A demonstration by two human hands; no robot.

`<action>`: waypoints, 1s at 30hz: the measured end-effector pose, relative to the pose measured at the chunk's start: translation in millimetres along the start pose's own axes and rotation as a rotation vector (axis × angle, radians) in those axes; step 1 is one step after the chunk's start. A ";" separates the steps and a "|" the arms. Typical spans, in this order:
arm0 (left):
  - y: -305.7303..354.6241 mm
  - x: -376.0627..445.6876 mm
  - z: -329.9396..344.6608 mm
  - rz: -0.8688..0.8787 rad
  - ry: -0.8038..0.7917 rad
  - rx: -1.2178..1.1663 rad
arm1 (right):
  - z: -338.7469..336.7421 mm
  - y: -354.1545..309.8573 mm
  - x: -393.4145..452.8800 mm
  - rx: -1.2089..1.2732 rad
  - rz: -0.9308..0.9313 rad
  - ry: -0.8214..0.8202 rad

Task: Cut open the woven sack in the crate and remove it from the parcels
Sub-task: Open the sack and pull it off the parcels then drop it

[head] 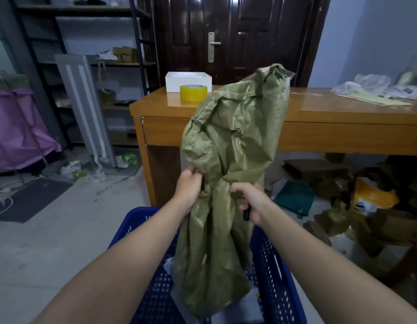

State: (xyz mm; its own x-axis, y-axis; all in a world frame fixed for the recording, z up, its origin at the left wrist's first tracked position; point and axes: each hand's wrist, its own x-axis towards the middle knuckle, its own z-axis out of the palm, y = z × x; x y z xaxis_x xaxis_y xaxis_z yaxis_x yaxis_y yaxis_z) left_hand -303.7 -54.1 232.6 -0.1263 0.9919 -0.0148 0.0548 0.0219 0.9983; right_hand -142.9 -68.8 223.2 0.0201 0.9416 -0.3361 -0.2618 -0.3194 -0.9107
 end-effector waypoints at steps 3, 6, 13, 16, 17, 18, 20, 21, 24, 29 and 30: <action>7.2 -3.4 -2.3 -0.096 -0.133 -0.151 | -9.5 -5.3 1.4 0.035 -0.003 0.030; -4.0 -11.7 -6.1 -0.140 -0.385 0.116 | -6.0 -5.5 2.8 0.262 0.011 0.019; -44.2 -7.3 14.9 0.122 -0.031 0.383 | -2.0 -5.8 -2.5 0.317 0.036 -0.102; -36.5 0.3 21.2 0.206 0.134 0.618 | -5.8 -9.9 -9.8 0.296 0.119 -0.206; -34.2 0.8 23.1 0.196 0.157 0.677 | -10.1 -11.8 -10.3 0.314 0.144 -0.224; -32.8 2.3 24.9 0.164 0.164 0.702 | -15.0 -13.3 -11.0 0.340 0.168 -0.243; -31.5 6.7 27.9 0.070 0.144 0.627 | -21.9 -15.8 -12.5 0.362 0.176 -0.270; -30.3 8.4 27.6 0.041 0.127 0.513 | -23.6 -15.8 -12.3 0.333 0.145 -0.255; -18.2 9.8 22.9 -0.008 0.071 0.020 | -30.1 -17.1 -8.6 0.087 -0.067 0.028; 3.8 13.5 10.0 -0.102 -0.077 -0.310 | -43.0 -7.2 8.2 -0.038 -0.104 0.049; 6.1 12.8 9.5 -0.139 -0.124 -0.376 | -39.8 -3.0 10.5 -0.065 -0.076 0.016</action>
State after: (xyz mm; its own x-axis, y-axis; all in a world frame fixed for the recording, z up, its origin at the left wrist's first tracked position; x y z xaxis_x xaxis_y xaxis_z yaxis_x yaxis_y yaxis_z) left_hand -295.7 -40.1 238.0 0.0146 0.9908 -0.1343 -0.3222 0.1318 0.9374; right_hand -103.5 -62.2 212.8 0.0529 0.9618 -0.2686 -0.1956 -0.2538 -0.9473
